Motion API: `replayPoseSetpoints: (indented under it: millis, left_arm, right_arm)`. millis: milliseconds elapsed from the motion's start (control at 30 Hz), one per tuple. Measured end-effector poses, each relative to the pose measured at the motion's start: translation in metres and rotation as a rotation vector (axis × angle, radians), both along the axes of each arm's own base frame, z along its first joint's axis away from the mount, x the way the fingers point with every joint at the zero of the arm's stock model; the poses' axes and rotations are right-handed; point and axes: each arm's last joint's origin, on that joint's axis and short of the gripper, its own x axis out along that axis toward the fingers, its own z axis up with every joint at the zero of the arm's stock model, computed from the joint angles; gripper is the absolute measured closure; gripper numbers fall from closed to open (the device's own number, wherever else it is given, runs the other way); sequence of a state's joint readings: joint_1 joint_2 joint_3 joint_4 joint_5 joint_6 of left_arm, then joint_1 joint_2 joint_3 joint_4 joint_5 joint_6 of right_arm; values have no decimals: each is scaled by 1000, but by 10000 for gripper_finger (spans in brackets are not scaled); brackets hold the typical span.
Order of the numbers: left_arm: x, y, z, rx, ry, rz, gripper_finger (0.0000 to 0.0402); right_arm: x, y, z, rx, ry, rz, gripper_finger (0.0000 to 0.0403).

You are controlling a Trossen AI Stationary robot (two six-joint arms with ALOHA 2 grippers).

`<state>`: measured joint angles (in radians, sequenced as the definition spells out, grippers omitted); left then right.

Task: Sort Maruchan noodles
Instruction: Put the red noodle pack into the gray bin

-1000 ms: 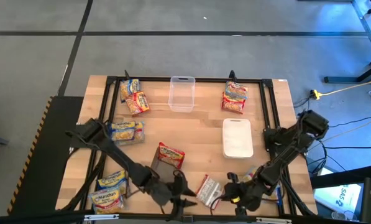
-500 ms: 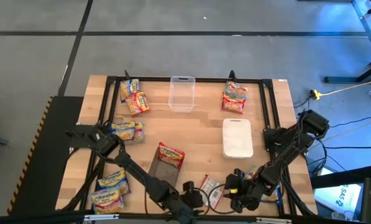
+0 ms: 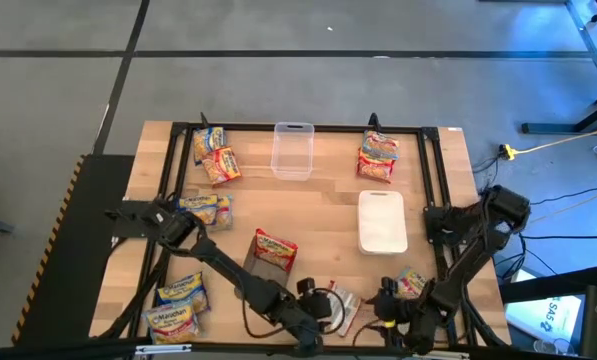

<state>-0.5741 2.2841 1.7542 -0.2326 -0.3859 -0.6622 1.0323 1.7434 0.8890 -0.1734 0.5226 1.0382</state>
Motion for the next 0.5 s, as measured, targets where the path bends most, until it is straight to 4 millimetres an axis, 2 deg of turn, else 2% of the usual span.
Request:
replayPoseSetpoints:
  millis: [100, 233, 333, 500]
  left_arm:
    - [3, 5, 0, 13, 3, -3, 244]
    - [4, 13, -3, 30, 39, 15, 244]
    - [4, 18, -5, 28, 70, 42, 244]
    - [0, 21, -10, 24, 134, 73, 244]
  right_arm:
    - [-2, 4, -16, -53, 12, 13, 125]
    - [5, 10, -30, -125, -67, 56, 127]
    - [6, 9, -33, -192, -107, 66, 127]
    - [5, 9, -34, -194, -85, 78, 127]
